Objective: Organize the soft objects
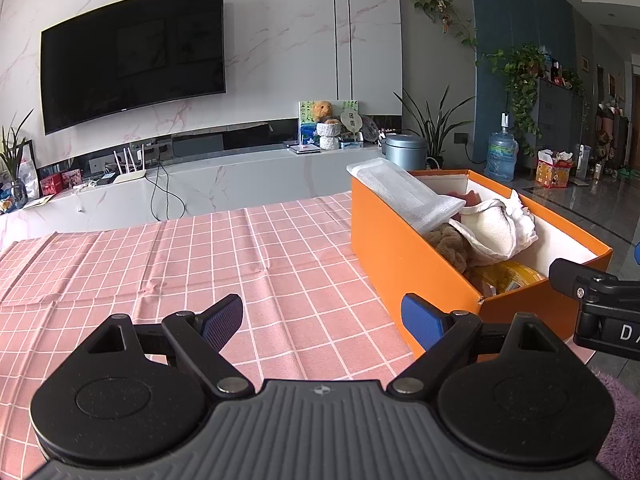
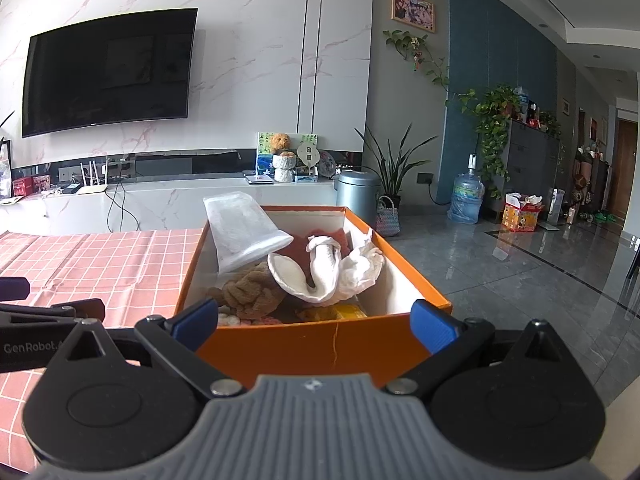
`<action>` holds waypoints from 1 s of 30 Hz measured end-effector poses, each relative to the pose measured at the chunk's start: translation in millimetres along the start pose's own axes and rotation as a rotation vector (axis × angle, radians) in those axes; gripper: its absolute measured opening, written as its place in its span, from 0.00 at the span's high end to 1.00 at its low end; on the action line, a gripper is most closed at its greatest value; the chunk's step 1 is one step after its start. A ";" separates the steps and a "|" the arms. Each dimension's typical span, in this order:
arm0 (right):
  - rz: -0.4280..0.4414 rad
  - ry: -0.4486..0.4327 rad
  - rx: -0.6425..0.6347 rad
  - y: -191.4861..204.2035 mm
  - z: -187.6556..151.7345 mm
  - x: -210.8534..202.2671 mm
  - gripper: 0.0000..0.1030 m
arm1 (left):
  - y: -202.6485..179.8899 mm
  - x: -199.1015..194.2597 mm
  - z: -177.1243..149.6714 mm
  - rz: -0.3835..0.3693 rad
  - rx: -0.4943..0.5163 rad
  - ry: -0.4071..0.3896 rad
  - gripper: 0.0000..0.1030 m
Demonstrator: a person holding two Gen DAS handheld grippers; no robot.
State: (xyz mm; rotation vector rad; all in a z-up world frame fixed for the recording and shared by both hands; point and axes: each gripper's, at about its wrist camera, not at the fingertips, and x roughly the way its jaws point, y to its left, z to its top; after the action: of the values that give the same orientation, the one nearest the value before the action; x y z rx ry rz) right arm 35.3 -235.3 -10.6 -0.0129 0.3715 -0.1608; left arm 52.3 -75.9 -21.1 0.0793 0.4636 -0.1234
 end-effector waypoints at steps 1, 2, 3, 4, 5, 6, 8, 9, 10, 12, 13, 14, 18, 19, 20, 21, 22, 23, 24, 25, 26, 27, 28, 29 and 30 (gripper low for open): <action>0.000 -0.001 0.000 0.0 0.0 -0.1 0.03 | 0.1 0.2 0.6 0.000 0.000 0.001 0.00; 0.000 -0.001 0.000 0.1 0.0 -0.1 0.03 | 0.4 -0.1 0.5 -0.001 -0.001 0.001 0.00; 0.001 0.000 -0.001 0.2 0.1 0.4 0.03 | 0.6 -0.5 0.3 -0.001 -0.001 0.001 0.00; 0.002 0.000 -0.002 0.3 0.1 0.9 0.03 | 0.6 -0.6 0.3 0.000 -0.001 0.000 0.00; 0.003 0.000 -0.002 0.4 0.1 1.3 0.03 | 0.5 -0.2 0.5 0.000 -0.001 0.001 0.00; 0.003 0.000 -0.003 0.5 0.1 1.5 0.03 | 0.4 0.0 0.6 0.000 -0.001 0.001 0.00; 0.004 0.001 -0.003 0.6 0.2 1.7 0.03 | 0.7 -0.3 0.5 -0.001 -0.001 0.001 0.00; 0.004 0.001 -0.003 0.9 0.0 2.1 0.03 | 0.8 -0.5 0.3 0.000 -0.002 0.001 0.00; 0.004 0.000 -0.003 1.2 0.0 2.1 0.03 | 0.6 -0.1 0.6 0.000 -0.001 0.001 0.00; 0.007 -0.001 -0.005 0.9 -0.2 2.7 0.03 | 0.6 0.0 0.7 -0.001 -0.001 0.001 0.00; 0.008 -0.001 -0.006 1.1 -0.1 3.6 0.03 | 0.6 0.0 0.6 -0.001 -0.001 0.001 0.00; 0.008 -0.001 -0.006 1.3 -0.1 3.7 0.03 | 0.7 -0.2 0.5 -0.001 0.000 0.001 0.00; 0.009 0.000 -0.006 1.1 -0.4 4.0 0.03 | 1.2 -0.4 0.9 0.000 -0.003 0.001 0.00; 0.009 0.000 -0.005 1.1 -0.5 3.9 0.03 | 1.3 -1.0 0.7 0.001 -0.003 0.001 0.00; 0.009 0.000 -0.005 1.1 -0.4 3.9 0.03 | 1.1 -2.1 0.8 0.003 -0.005 0.001 0.00; 0.010 0.001 -0.005 1.2 -0.5 4.2 0.03 | 1.2 -2.1 0.9 0.002 -0.005 0.001 0.00; 0.011 0.002 -0.006 1.4 -0.5 5.0 0.03 | 1.2 -2.0 1.0 0.002 -0.005 0.001 0.00; 0.012 0.003 -0.006 1.8 -0.5 5.7 0.03 | 1.2 -2.3 0.9 0.002 -0.005 0.001 0.00; 0.012 0.003 -0.006 1.8 -0.5 5.9 0.03 | 1.3 -2.7 0.8 0.003 -0.005 0.001 0.00; 0.013 0.003 -0.006 1.5 -0.8 6.1 0.03 | 1.3 -2.8 0.8 0.003 -0.006 0.001 0.00; 0.013 0.002 -0.006 1.7 -0.8 6.1 0.03 | 1.2 -3.9 1.1 0.003 -0.008 0.000 0.00; 0.013 0.002 -0.006 1.6 -0.7 6.1 0.03 | 1.1 -4.7 0.9 0.003 -0.008 0.000 0.00; 0.013 0.002 -0.006 1.6 -0.7 6.1 0.03 | 1.3 -3.7 1.1 0.004 -0.007 0.001 0.00; 0.014 0.003 -0.006 1.8 -0.8 6.2 0.03 | 1.3 -4.0 1.0 0.004 -0.007 0.001 0.00; 0.013 0.003 -0.006 1.7 -0.7 6.0 0.03 | 1.4 -4.3 1.0 0.003 -0.007 0.002 0.00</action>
State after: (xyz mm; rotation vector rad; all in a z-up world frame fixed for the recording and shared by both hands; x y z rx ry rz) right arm 40.8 -234.6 -13.6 -0.0163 0.3751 -0.1464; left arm 49.1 -74.2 -18.1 0.0730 0.4654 -0.1183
